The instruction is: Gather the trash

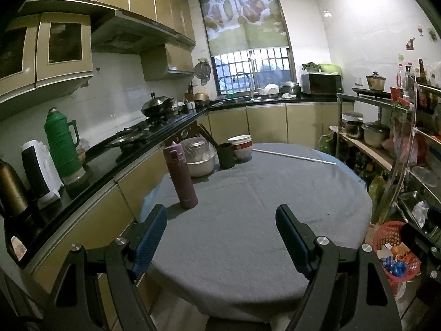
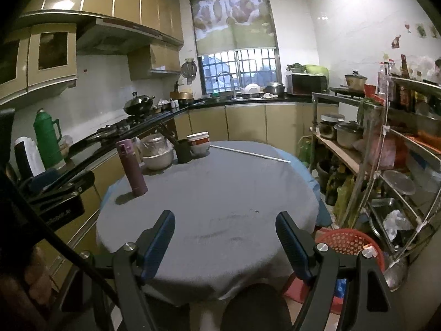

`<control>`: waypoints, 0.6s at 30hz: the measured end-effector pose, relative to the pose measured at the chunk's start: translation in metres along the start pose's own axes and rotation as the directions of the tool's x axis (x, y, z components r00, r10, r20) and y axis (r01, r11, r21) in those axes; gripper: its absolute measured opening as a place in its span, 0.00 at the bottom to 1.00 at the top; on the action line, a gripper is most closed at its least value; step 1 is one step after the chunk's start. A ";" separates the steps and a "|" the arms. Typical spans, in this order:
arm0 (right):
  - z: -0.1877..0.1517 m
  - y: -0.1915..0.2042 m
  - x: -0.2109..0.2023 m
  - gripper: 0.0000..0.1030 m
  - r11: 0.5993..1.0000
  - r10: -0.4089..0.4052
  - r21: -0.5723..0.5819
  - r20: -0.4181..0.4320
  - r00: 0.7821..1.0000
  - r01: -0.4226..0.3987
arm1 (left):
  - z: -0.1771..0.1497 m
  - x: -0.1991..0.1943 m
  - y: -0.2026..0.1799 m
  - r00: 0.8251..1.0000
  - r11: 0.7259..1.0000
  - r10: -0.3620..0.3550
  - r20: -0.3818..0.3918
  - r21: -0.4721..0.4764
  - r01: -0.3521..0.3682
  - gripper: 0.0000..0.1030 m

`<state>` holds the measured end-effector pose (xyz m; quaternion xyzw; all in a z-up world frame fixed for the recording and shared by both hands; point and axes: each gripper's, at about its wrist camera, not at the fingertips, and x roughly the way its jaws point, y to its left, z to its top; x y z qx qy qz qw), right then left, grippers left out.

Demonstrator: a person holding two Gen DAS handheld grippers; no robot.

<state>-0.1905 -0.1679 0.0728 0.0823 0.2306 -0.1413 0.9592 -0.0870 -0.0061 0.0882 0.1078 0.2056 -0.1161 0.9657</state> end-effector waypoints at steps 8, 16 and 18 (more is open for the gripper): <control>0.009 0.008 0.002 0.77 1.000 0.004 -0.020 0.009 1.000 -0.003 | 0.002 -0.001 0.005 1.000 1.000 0.006 0.007 -0.017 -0.006 0.79; 0.014 0.011 0.003 0.77 1.000 0.007 -0.019 0.010 1.000 -0.006 | 0.005 -0.005 0.006 1.000 1.000 0.011 0.013 -0.027 -0.011 0.80; 0.015 0.012 0.003 0.77 1.000 0.006 -0.017 0.011 1.000 -0.005 | 0.006 -0.007 0.006 1.000 0.999 0.015 0.019 -0.031 -0.014 0.86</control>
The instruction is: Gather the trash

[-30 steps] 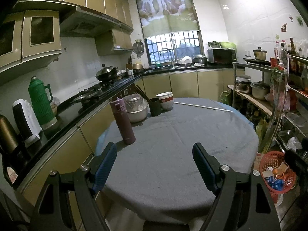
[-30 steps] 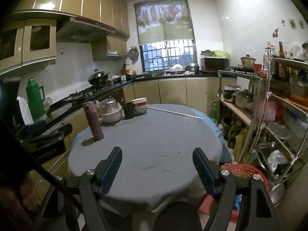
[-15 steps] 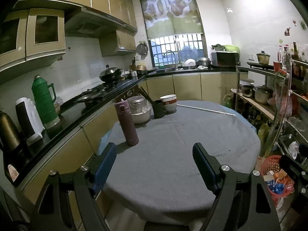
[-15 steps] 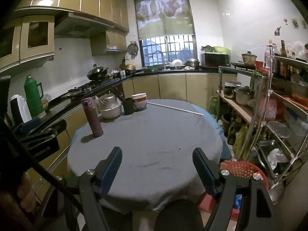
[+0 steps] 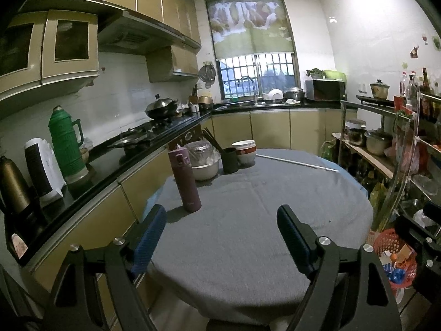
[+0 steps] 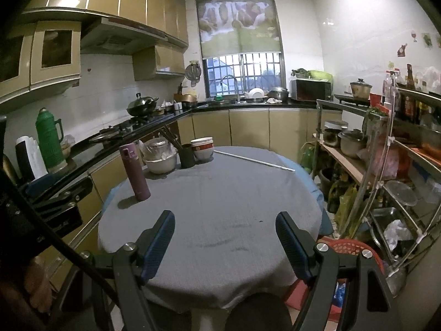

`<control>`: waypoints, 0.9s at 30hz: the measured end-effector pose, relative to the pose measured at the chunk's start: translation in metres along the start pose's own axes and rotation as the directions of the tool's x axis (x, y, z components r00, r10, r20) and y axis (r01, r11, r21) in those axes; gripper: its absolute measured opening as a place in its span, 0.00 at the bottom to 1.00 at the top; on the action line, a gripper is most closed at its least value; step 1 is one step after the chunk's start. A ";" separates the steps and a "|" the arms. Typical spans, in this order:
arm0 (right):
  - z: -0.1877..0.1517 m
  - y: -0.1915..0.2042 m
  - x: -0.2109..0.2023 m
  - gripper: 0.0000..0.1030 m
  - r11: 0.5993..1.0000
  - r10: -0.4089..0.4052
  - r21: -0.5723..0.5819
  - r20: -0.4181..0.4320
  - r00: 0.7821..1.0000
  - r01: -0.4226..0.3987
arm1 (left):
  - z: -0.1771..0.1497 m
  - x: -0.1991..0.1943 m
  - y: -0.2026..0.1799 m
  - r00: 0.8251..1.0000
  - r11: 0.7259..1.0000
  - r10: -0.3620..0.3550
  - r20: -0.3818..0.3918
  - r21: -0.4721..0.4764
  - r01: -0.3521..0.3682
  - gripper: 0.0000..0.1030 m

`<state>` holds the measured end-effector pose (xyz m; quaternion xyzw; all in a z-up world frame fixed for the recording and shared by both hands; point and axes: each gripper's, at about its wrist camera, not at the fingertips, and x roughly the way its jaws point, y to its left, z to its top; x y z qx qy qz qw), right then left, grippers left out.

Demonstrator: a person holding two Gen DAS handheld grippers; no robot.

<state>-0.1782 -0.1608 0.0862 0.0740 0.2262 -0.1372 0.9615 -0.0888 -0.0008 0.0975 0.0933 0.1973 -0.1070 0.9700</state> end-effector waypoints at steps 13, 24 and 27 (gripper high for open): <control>0.002 0.001 -0.001 0.77 1.000 0.003 -0.001 0.002 1.000 -0.003 | 0.000 -0.005 -0.001 1.000 1.000 0.006 0.011 -0.008 -0.006 0.89; 0.002 0.004 -0.002 0.77 1.000 0.000 -0.003 0.005 1.000 0.000 | 0.000 -0.004 0.002 1.000 1.000 0.003 0.006 -0.009 -0.003 0.89; 0.002 0.004 -0.002 0.77 1.000 0.001 -0.003 0.003 1.000 -0.001 | -0.001 -0.003 0.004 1.000 1.000 0.004 0.004 -0.011 -0.004 0.89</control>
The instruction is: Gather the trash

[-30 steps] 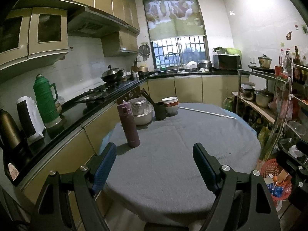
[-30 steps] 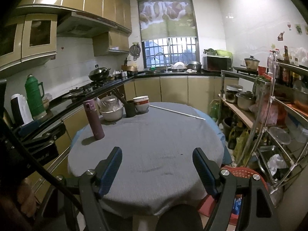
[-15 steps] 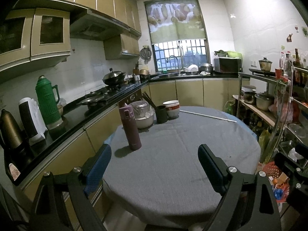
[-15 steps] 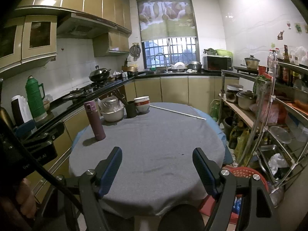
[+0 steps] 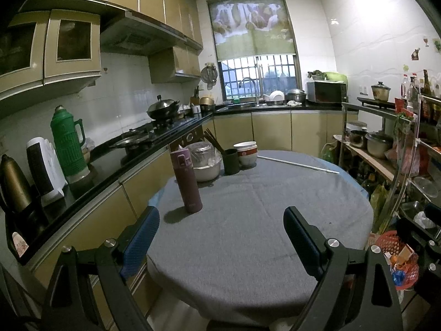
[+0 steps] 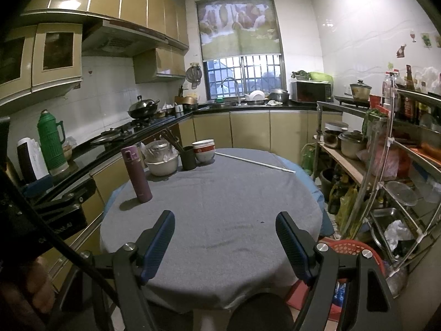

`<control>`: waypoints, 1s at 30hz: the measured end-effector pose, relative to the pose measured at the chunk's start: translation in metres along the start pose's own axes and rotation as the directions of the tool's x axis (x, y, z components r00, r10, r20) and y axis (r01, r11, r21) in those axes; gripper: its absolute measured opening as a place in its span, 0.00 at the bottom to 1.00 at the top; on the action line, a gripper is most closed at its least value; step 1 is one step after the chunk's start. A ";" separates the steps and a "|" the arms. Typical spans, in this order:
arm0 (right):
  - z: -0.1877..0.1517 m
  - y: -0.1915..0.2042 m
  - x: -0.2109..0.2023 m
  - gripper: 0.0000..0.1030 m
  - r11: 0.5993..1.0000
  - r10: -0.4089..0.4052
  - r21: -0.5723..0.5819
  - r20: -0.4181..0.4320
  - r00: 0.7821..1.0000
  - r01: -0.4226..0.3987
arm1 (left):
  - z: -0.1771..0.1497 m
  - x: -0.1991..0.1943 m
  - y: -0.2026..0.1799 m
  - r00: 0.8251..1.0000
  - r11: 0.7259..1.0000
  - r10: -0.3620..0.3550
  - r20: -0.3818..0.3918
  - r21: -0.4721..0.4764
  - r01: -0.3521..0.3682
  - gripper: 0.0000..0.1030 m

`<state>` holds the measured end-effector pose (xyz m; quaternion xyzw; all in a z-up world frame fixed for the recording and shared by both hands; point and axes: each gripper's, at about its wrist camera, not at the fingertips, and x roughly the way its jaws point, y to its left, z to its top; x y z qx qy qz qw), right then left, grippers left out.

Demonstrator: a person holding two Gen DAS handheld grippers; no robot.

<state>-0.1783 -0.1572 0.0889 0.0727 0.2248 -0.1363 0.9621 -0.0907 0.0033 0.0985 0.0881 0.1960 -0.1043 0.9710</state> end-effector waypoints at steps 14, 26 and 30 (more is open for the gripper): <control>0.000 0.015 -0.001 0.77 1.000 0.008 -0.003 -0.006 1.000 -0.008 | 0.000 0.001 0.001 1.000 1.000 -0.001 0.001 0.000 0.001 0.89; -0.006 0.014 0.002 0.77 1.000 0.016 0.001 -0.008 1.000 -0.016 | -0.002 0.000 0.000 1.000 1.000 0.002 0.001 -0.005 -0.002 0.89; -0.006 0.014 0.002 0.77 1.000 0.014 -0.002 -0.008 1.000 -0.014 | -0.004 0.000 -0.003 1.000 1.000 0.007 0.001 -0.006 -0.007 0.89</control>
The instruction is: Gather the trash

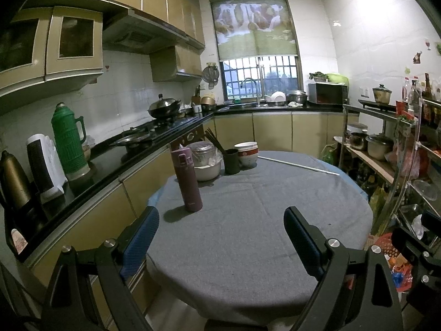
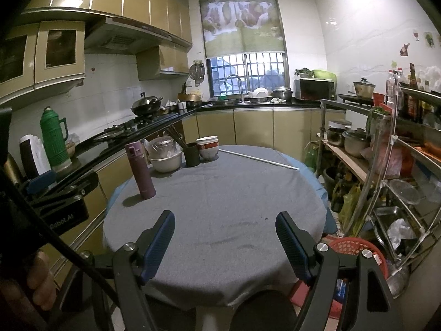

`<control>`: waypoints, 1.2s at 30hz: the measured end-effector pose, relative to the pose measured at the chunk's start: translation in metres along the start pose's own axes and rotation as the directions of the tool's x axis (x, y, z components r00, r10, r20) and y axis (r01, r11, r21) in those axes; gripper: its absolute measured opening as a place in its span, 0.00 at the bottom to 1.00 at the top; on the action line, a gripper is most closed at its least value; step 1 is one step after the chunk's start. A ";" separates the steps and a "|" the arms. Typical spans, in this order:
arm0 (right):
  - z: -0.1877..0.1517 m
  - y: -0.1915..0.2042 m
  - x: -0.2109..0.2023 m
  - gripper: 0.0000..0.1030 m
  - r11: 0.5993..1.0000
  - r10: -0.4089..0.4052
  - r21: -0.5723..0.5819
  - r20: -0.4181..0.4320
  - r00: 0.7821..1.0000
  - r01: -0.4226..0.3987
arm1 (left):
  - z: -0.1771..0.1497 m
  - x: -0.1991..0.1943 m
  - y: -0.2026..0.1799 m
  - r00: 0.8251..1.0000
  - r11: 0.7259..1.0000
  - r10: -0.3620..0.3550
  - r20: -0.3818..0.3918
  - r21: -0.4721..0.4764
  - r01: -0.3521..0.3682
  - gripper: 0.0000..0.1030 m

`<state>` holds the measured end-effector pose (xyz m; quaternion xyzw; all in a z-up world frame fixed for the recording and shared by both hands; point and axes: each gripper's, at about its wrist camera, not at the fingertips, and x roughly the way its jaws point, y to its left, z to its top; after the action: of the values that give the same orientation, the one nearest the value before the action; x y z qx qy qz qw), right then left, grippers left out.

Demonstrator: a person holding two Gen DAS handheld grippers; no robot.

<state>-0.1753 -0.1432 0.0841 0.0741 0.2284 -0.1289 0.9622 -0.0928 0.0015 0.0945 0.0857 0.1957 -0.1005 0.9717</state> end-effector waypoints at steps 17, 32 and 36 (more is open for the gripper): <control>-0.001 0.001 -0.001 0.77 1.000 0.007 0.004 -0.004 1.000 -0.007 | -0.001 -0.002 -0.004 1.000 1.000 0.002 0.001 -0.003 -0.002 0.90; 0.001 0.001 0.000 0.77 1.000 0.008 0.002 -0.002 1.000 -0.008 | 0.000 -0.003 -0.006 1.000 1.000 0.003 0.000 -0.008 -0.003 0.90; 0.001 0.001 0.000 0.77 1.000 0.008 0.002 -0.004 1.000 -0.008 | -0.001 -0.003 -0.005 1.000 1.000 0.005 0.000 -0.008 -0.005 0.90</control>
<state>-0.1744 -0.1424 0.0845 0.0761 0.2301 -0.1249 0.9621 -0.0971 -0.0026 0.0947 0.0822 0.1958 -0.0973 0.9724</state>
